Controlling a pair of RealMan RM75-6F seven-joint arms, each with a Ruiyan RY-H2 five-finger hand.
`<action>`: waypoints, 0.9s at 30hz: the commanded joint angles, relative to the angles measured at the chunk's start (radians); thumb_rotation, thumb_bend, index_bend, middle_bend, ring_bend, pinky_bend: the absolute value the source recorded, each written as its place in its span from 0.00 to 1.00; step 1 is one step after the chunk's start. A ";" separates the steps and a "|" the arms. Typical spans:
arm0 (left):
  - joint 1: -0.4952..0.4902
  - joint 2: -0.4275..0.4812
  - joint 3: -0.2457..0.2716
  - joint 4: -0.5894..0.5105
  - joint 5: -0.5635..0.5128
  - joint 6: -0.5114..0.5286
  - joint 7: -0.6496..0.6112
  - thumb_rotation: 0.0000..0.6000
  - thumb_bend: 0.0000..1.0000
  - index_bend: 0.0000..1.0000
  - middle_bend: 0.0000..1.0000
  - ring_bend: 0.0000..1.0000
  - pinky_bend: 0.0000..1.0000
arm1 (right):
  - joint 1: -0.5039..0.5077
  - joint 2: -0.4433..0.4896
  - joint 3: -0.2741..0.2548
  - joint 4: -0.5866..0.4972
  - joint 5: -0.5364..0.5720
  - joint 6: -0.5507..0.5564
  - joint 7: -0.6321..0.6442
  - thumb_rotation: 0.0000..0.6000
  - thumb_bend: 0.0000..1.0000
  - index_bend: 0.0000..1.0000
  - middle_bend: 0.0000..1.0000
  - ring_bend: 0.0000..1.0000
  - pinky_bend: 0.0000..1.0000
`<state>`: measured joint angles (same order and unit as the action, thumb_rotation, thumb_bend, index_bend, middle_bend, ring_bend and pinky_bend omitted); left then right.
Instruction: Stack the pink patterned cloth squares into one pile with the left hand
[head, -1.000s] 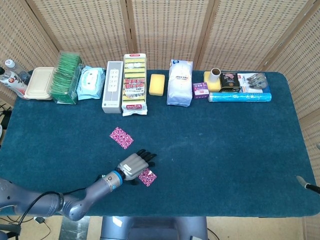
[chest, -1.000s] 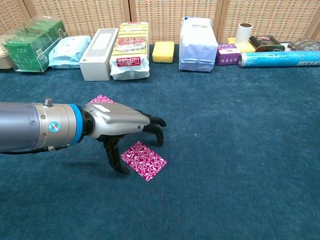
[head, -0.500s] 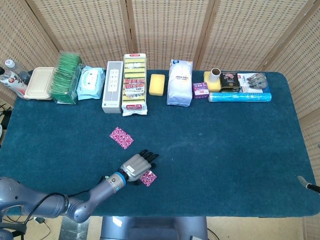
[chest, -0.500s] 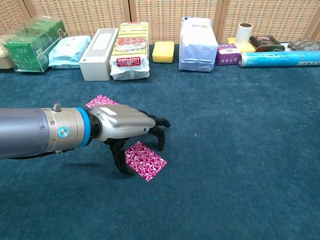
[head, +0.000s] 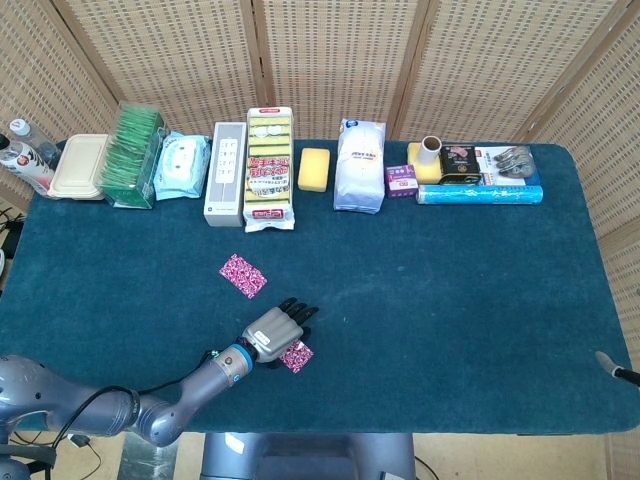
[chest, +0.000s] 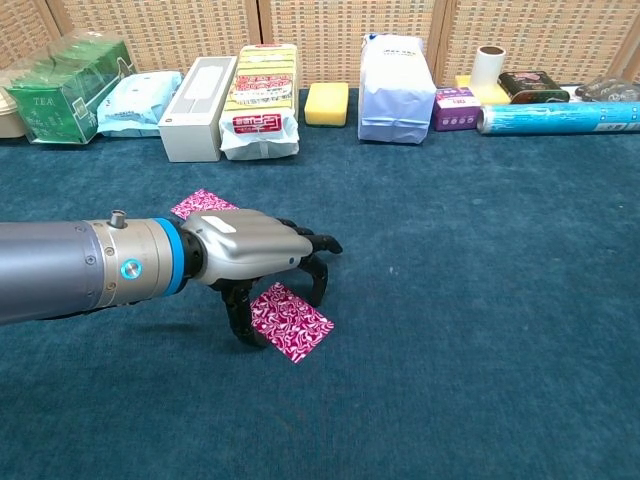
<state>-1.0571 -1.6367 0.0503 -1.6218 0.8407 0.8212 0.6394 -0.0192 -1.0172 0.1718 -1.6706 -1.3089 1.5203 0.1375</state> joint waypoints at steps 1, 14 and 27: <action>0.003 -0.003 0.000 0.004 0.004 0.004 0.000 1.00 0.21 0.39 0.00 0.00 0.03 | 0.000 0.000 0.000 0.001 -0.001 0.000 0.000 1.00 0.04 0.14 0.05 0.00 0.00; 0.025 -0.030 0.003 0.028 0.045 0.035 0.014 1.00 0.22 0.47 0.00 0.00 0.03 | -0.001 -0.003 0.000 0.003 -0.006 0.006 0.000 1.00 0.04 0.14 0.05 0.00 0.00; 0.042 -0.012 -0.010 0.016 0.061 0.040 0.004 1.00 0.22 0.48 0.00 0.00 0.03 | -0.001 0.000 -0.003 -0.001 -0.009 0.002 0.001 1.00 0.04 0.14 0.05 0.00 0.00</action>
<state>-1.0159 -1.6490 0.0406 -1.6058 0.9019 0.8614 0.6440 -0.0197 -1.0174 0.1690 -1.6716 -1.3183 1.5222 0.1383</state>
